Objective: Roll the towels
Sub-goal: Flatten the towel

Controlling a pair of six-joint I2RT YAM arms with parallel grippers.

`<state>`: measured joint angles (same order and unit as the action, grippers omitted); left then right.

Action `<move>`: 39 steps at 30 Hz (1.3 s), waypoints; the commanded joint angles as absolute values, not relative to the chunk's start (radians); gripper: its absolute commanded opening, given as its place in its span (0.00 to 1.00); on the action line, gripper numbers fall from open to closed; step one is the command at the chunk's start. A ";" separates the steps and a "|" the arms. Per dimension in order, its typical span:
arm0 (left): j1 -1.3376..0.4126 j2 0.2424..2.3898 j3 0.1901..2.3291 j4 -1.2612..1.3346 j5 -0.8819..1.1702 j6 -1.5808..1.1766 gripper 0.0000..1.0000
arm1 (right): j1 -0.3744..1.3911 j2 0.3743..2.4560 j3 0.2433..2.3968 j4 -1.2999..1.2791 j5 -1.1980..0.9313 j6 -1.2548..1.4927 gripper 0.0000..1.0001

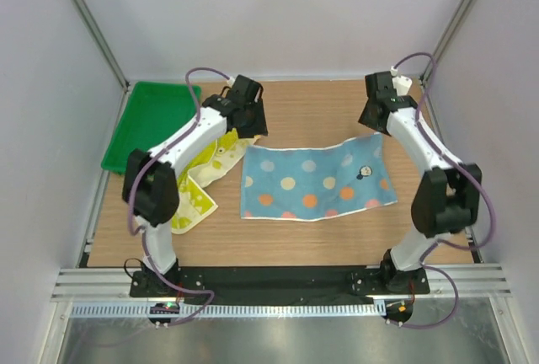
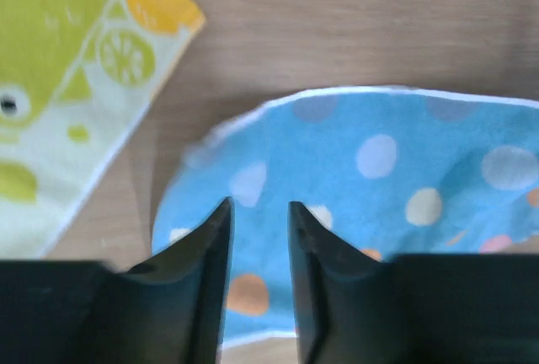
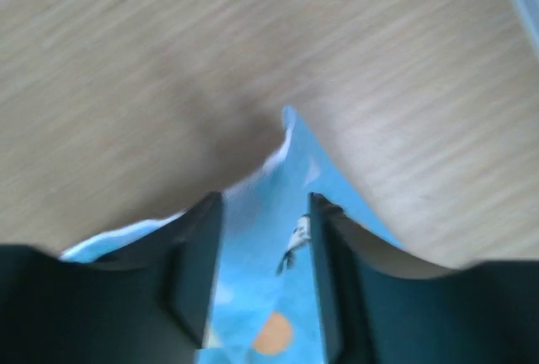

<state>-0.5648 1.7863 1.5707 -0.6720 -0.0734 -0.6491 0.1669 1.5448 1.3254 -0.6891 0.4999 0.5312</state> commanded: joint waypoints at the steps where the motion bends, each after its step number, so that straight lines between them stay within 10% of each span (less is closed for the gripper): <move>1: -0.474 1.952 1.850 -0.748 0.040 -0.627 0.48 | 0.112 1.716 1.582 -0.650 0.336 0.497 0.61; 6: -0.475 1.927 1.944 -0.881 -0.041 -0.612 0.75 | 0.112 1.775 1.741 -0.739 0.311 0.483 1.00; 18: -0.580 1.425 1.054 -0.565 -0.040 -0.759 0.74 | 0.106 1.367 1.100 -0.569 0.428 0.514 0.99; 21: -0.586 1.367 0.935 -0.508 -0.029 -0.784 0.73 | 0.080 1.380 0.991 -0.506 0.275 0.518 0.86; 28: -0.588 1.362 0.873 -0.428 -0.005 -0.815 0.70 | 0.054 1.604 0.989 -0.480 0.134 0.494 0.67; 39: -0.588 1.377 0.862 -0.419 -0.014 -0.818 0.70 | -0.147 1.598 0.824 -0.391 0.026 0.563 0.66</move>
<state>-0.5869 1.3956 0.8539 -0.4622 -0.0177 -0.8062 -0.1318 1.6047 0.8806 -0.3740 0.0292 0.5491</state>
